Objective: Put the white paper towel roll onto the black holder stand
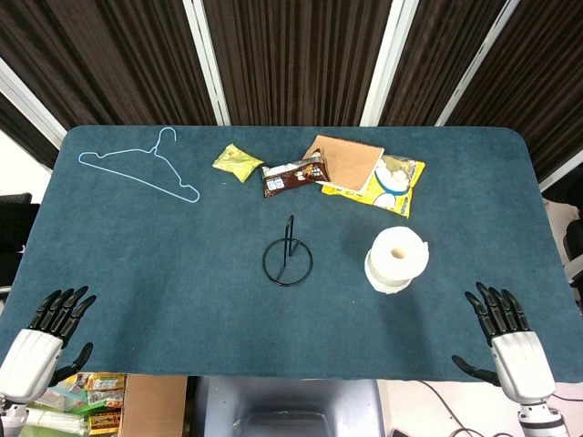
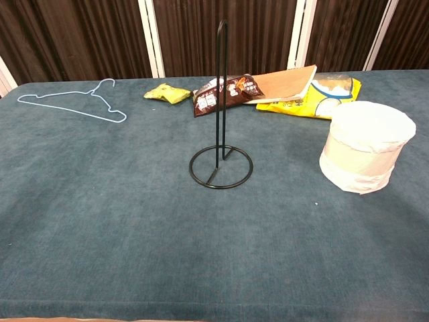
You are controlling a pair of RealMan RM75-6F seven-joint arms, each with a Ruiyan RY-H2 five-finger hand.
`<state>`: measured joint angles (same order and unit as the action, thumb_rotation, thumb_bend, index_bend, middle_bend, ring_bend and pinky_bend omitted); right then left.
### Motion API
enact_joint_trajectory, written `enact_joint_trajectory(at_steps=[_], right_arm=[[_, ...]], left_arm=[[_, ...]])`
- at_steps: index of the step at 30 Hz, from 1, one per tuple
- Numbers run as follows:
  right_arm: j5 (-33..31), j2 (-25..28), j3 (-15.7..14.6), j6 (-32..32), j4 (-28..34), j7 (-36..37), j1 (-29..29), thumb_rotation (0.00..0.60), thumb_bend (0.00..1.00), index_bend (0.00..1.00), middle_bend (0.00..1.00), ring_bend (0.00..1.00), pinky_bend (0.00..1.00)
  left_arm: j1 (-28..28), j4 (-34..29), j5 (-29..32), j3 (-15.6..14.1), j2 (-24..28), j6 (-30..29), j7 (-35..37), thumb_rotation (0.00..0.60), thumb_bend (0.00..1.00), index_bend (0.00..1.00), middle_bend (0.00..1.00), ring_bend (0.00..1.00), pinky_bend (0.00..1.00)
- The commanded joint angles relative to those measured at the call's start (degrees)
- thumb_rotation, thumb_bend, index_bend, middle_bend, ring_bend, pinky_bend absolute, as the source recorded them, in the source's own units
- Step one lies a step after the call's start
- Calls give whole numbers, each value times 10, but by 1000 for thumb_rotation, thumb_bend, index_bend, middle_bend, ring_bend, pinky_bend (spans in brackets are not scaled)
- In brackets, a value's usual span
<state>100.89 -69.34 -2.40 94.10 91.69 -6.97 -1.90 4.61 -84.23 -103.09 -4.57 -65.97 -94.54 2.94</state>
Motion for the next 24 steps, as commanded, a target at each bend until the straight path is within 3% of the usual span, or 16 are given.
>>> enact_joint_trajectory(at_steps=[1, 6, 9, 12, 17, 24], right_arm=[[0, -2, 1, -2, -2, 0, 1, 600, 203, 0, 0, 0, 0], [1, -4, 6, -7, -10, 17, 11, 600, 203, 0, 0, 0, 0], [-28, -8, 29, -31, -15, 25, 30, 600, 197, 0, 0, 0, 0], [-104, 0, 63, -102, 0, 23, 62, 600, 162, 0, 0, 0, 0], [-190, 33, 99, -256, 12, 88, 140, 600, 112, 0, 0, 0, 0], [-260, 18, 141, -349, -14, 78, 215, 600, 96, 0, 0, 0, 0]], left_arm=[[-2, 2, 0, 0, 1, -4, 3, 600, 435, 0, 5, 0, 79], [-1, 4, -2, 2, 1, -7, 11, 600, 435, 0, 5, 0, 79], [2, 1, -4, 3, -1, -5, 10, 600, 434, 0, 5, 0, 79], [5, -2, -3, 3, -2, 2, 7, 600, 434, 0, 5, 0, 79], [0, 2, -7, 1, 0, -9, 14, 600, 408, 0, 5, 0, 79], [-10, 4, -3, 1, 0, -22, 14, 600, 395, 0, 4, 0, 79]])
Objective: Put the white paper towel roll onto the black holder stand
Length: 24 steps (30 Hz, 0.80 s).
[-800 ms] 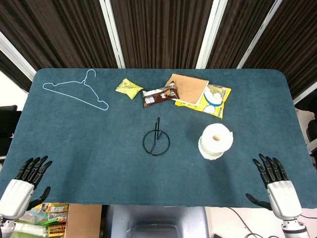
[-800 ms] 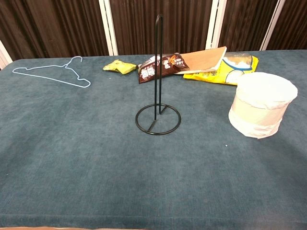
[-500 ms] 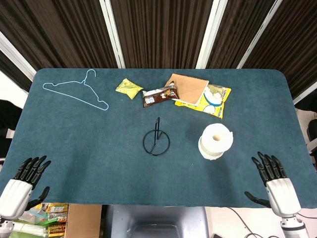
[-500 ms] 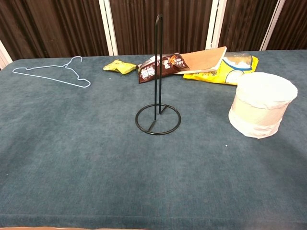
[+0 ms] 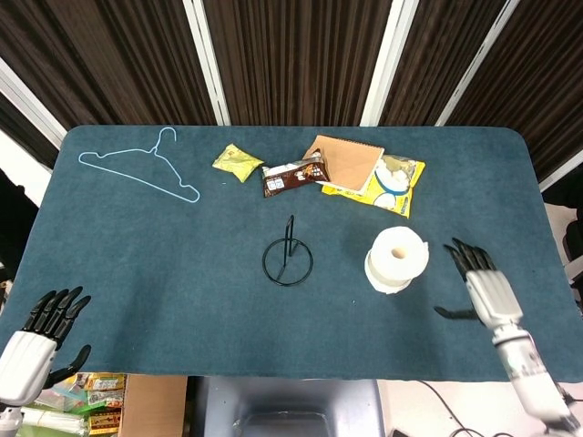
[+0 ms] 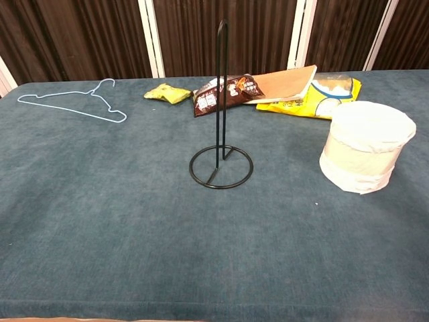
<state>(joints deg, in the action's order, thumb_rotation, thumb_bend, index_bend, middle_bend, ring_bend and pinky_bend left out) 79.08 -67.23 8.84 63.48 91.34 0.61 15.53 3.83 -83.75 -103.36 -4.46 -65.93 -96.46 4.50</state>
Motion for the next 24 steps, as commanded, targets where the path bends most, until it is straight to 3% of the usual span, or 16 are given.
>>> enact_joint_trajectory(at_steps=[1, 11, 24], right_arm=[[-49, -6, 31, -51, -12, -3, 48, 600, 96, 0, 0, 0, 0], [-141, -6, 42, -155, -5, -22, 113, 600, 95, 0, 0, 0, 0], [-212, -36, 35, -206, -45, -47, 167, 600, 95, 0, 0, 0, 0]], left_arm=[[-3, -1, -1, 0, 0, -4, -2, 600, 395, 0, 4, 0, 79], [5, 0, 7, 7, -2, 9, 0, 600, 394, 0, 3, 0, 82], [6, 1, 9, 8, -4, 13, -3, 600, 396, 0, 3, 0, 82]])
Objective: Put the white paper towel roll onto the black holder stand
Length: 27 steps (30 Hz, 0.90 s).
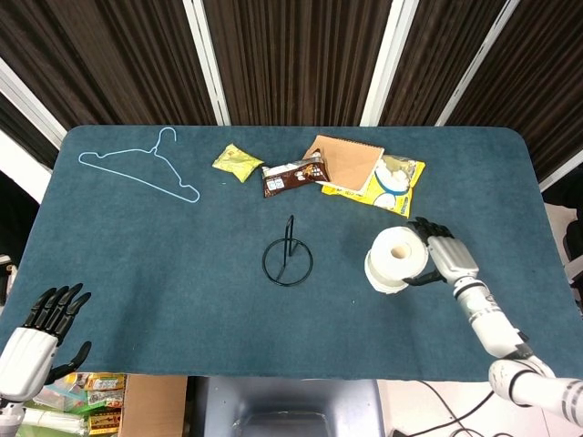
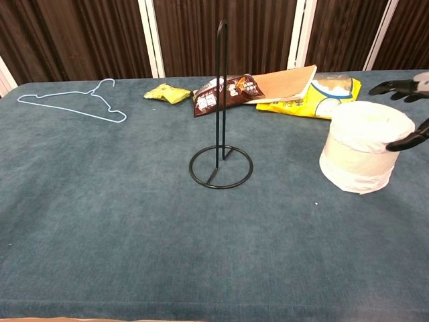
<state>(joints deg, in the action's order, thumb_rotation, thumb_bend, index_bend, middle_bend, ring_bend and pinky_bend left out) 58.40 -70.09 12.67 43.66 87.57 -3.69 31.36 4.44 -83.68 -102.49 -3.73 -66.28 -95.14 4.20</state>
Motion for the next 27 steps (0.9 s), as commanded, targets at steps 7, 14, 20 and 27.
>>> enact_joint_trajectory(at_steps=[7, 14, 20, 27], right_arm=[[-5, -25, -8, -20, -25, 16, 22, 600, 96, 6, 0, 0, 0], [-12, -40, -7, -3, -37, 26, 23, 600, 134, 527, 337, 213, 150], [-39, -41, -13, -6, -37, 11, 30, 600, 202, 774, 536, 418, 362], [-3, -44, 3, 62, -22, 52, 8, 600, 272, 856, 608, 488, 418]], left_arm=[[1, -1, 2, 1, 0, 3, -2, 600, 396, 0, 3, 0, 82], [0, -1, 3, 1, 0, 2, 0, 600, 396, 0, 3, 0, 82], [0, 0, 3, 1, 0, 1, 1, 600, 395, 0, 3, 0, 82], [0, 1, 3, 1, 0, 2, 2, 600, 396, 0, 3, 0, 82]])
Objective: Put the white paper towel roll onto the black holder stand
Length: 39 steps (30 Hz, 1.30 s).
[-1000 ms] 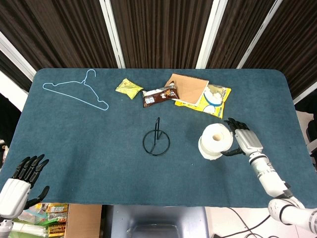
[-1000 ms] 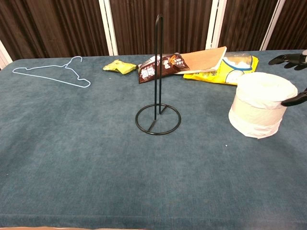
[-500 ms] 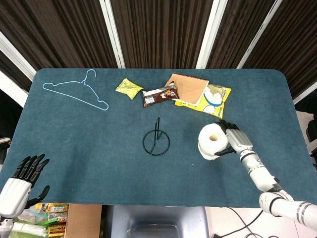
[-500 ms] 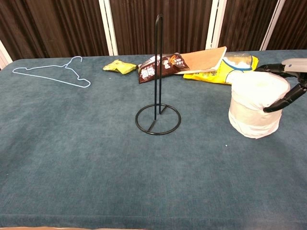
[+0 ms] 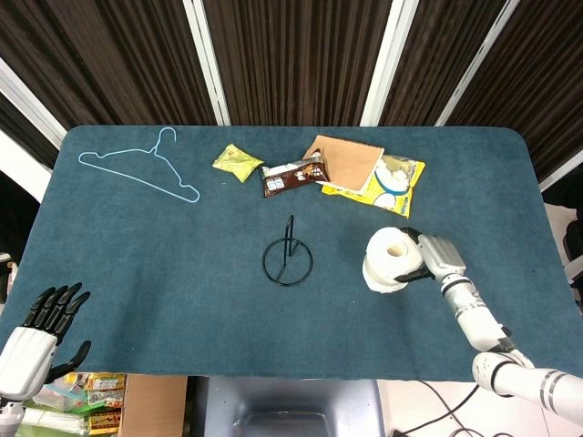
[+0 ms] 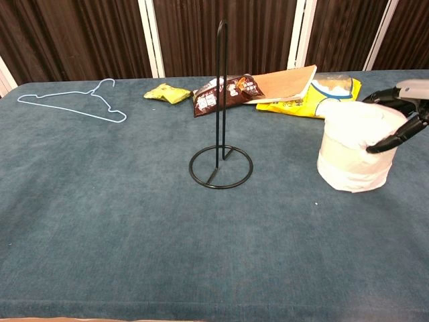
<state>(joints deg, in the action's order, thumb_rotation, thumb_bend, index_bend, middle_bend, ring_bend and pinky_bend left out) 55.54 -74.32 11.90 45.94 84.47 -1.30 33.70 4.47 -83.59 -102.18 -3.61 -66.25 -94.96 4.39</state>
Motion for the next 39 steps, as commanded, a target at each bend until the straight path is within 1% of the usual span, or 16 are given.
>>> enact_joint_trajectory(at_steps=[1, 6, 8, 10, 12, 13, 14, 16, 19, 22, 26, 28, 32, 39], right_arm=[[35, -3, 15, 54, 12, 40, -21, 600, 284, 872, 621, 502, 426], [85, 17, 33, 107, 46, 98, -44, 600, 314, 898, 646, 526, 435], [92, 30, 44, 126, 73, 110, -50, 600, 326, 903, 656, 541, 475], [90, 45, 52, 141, 108, 93, -50, 600, 344, 912, 672, 569, 528], [83, 64, 63, 149, 148, 72, -48, 600, 352, 919, 681, 582, 540], [73, 76, 73, 154, 178, 63, -46, 600, 352, 919, 681, 583, 540], [68, 82, 78, 155, 192, 59, -44, 600, 353, 919, 681, 584, 541], [37, 99, 102, 166, 243, 37, -35, 600, 353, 920, 681, 585, 555], [-6, 116, 124, 173, 290, -8, -15, 600, 354, 920, 684, 590, 581], [-57, 126, 150, 184, 339, -52, 14, 600, 358, 919, 684, 591, 582], [-156, 136, 184, 191, 393, -100, 63, 600, 363, 919, 685, 592, 582], [-204, 139, 198, 194, 412, -116, 88, 600, 363, 919, 685, 592, 582], [-257, 139, 208, 215, 434, -146, 124, 600, 363, 919, 686, 592, 582], [-288, 136, 205, 242, 455, -160, 150, 600, 363, 919, 688, 594, 581]], left_arm=[[0, 0, 1, 0, 0, 0, 1, 600, 396, 0, 3, 0, 82], [1, -1, -1, 0, 0, 1, -2, 600, 395, 0, 3, 0, 82], [1, -3, -1, -1, -1, 2, -4, 600, 395, 0, 3, 0, 82], [1, -4, -1, -1, -1, 3, -6, 600, 395, 0, 3, 0, 83], [1, -4, 0, -1, -1, 4, -7, 600, 395, 0, 3, 0, 83], [1, -4, 0, -1, -1, 5, -8, 600, 395, 0, 3, 0, 83], [1, -4, 0, -1, -1, 5, -9, 600, 395, 0, 3, 0, 83], [1, -5, 1, -1, -2, 6, -10, 600, 395, 0, 3, 0, 83], [1, -5, 3, 0, -2, 8, -12, 600, 395, 0, 3, 0, 83], [3, -5, 5, 0, -2, 12, -12, 600, 395, 0, 3, 0, 83], [9, -11, 1, -10, 10, 29, 9, 600, 396, 0, 3, 0, 83], [8, -12, -1, -12, 12, 28, 7, 600, 396, 0, 3, 0, 84], [5, -11, 3, -10, 13, 23, 8, 600, 395, 0, 3, 0, 83], [4, -8, 4, -10, 14, 20, 15, 600, 394, 0, 3, 0, 83]])
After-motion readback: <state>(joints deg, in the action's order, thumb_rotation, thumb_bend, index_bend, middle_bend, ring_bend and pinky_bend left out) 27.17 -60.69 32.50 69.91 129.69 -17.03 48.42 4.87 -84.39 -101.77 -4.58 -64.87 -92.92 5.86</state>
